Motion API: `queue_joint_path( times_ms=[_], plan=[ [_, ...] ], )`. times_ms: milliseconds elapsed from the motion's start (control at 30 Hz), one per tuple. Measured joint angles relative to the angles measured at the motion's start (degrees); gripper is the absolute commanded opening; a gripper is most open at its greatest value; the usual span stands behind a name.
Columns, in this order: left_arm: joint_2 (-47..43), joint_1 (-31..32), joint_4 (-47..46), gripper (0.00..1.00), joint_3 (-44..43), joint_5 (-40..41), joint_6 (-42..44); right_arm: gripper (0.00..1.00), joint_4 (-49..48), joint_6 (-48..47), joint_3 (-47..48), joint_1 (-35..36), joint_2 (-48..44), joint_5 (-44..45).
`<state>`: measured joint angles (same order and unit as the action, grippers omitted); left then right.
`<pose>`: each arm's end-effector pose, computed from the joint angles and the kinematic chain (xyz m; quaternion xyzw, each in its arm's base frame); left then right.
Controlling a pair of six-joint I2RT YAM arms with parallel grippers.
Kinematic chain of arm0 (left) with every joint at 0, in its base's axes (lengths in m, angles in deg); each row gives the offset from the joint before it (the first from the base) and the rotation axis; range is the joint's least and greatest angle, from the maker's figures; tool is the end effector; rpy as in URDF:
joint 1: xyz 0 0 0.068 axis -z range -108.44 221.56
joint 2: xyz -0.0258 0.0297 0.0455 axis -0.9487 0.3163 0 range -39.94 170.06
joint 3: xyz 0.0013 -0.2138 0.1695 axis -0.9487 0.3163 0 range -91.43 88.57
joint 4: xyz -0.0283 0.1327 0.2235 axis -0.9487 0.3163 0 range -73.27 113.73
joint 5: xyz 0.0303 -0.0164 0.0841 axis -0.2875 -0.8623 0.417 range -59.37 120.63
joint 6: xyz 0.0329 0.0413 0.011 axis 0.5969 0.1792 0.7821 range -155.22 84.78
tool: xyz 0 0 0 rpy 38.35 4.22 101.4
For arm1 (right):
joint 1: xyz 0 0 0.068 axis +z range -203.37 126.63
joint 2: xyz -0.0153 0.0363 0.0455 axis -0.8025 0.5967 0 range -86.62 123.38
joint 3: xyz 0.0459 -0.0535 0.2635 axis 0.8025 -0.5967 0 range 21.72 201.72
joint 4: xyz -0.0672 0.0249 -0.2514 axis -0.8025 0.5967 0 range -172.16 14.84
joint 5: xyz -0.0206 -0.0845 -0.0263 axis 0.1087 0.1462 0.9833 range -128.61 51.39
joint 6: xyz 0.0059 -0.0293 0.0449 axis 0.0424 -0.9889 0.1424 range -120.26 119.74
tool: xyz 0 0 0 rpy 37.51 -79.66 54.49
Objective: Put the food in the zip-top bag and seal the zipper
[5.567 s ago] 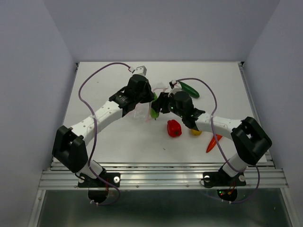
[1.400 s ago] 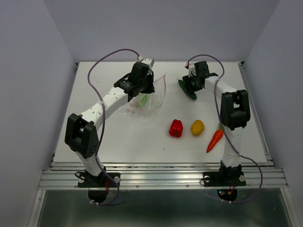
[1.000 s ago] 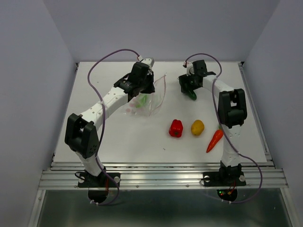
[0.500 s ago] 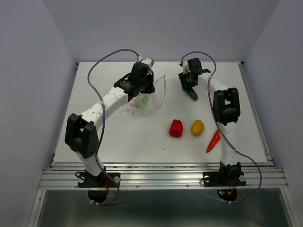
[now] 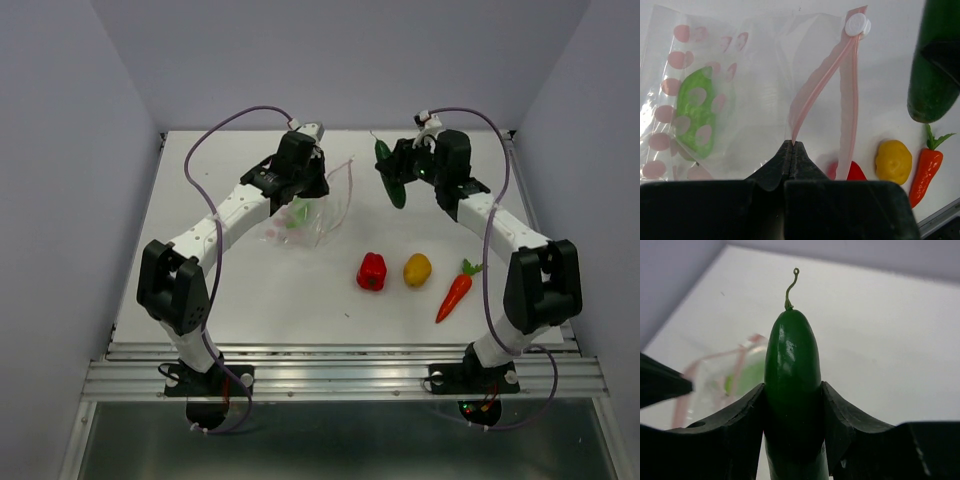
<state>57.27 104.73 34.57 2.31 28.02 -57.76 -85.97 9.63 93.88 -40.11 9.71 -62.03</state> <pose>0.3348 -0.2209 0.3350 0.0912 0.8557 -0.2551 0.4408 0.3833 0.1049 0.2931 -0.1395 0.8001 0.2754 0.5144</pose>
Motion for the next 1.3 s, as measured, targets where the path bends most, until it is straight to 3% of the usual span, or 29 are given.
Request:
queue_joint_path(
  times_ms=[133,400,900,1300],
  plan=[
    [0.00,0.00,0.00,0.00,0.00,-0.76,-1.31,0.27,-21.59,7.37,-6.54,3.10,-5.75,-4.15],
    [0.00,-0.02,0.02,0.00,0.00,-1.88,-3.08,0.29,-44.44,14.16,-8.59,11.08,-1.77,-5.25],
    [-0.66,-0.81,0.70,0.00,0.00,-1.75,-5.03,0.31,-59.87,12.44,-10.58,14.58,4.59,-1.38],
    [-5.90,-1.57,-0.61,0.00,0.00,-2.58,-7.17,0.37,-62.93,11.93,-16.48,14.58,6.29,1.99]
  ],
)
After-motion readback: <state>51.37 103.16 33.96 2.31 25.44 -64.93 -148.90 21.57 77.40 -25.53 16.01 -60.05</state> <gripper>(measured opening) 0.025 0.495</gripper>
